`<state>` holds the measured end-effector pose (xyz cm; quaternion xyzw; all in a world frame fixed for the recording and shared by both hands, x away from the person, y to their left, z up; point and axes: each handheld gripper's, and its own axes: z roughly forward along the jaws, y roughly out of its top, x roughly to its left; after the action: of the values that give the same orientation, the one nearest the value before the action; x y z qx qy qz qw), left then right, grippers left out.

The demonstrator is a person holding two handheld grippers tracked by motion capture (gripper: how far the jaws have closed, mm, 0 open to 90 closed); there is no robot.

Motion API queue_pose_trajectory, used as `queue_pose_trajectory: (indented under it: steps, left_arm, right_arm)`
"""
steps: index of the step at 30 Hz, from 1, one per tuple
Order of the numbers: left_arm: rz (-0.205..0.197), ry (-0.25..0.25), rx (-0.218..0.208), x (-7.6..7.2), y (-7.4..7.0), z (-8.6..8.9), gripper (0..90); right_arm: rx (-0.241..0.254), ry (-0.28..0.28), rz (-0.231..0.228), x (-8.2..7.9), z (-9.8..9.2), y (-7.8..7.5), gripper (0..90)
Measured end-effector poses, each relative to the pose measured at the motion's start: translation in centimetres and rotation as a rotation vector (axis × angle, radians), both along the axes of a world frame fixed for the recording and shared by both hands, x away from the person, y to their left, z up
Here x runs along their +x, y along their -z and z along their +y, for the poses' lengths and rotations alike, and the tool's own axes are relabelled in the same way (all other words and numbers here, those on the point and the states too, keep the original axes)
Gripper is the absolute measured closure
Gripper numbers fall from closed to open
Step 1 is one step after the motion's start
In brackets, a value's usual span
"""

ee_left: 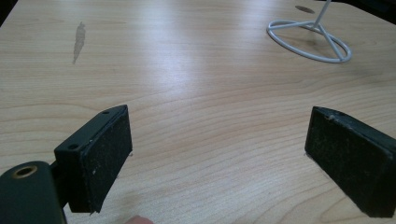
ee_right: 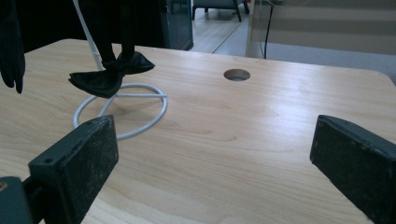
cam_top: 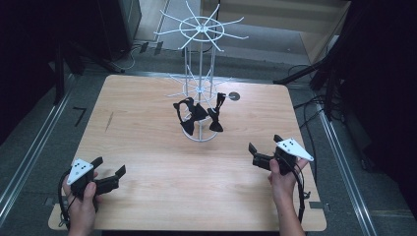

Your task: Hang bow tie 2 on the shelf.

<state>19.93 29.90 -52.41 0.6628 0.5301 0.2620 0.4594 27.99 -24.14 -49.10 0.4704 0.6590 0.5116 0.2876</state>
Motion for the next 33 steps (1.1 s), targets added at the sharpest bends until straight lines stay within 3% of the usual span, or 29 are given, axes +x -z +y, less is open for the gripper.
queue_pose_trajectory:
  steps: [33]
  left_arm:
    - [-0.002,0.0,0.001,0.0,0.0,-0.1,8.2]
  right_arm:
    - [-0.01,0.122,0.068,-4.5,-7.4,3.7,1.5]
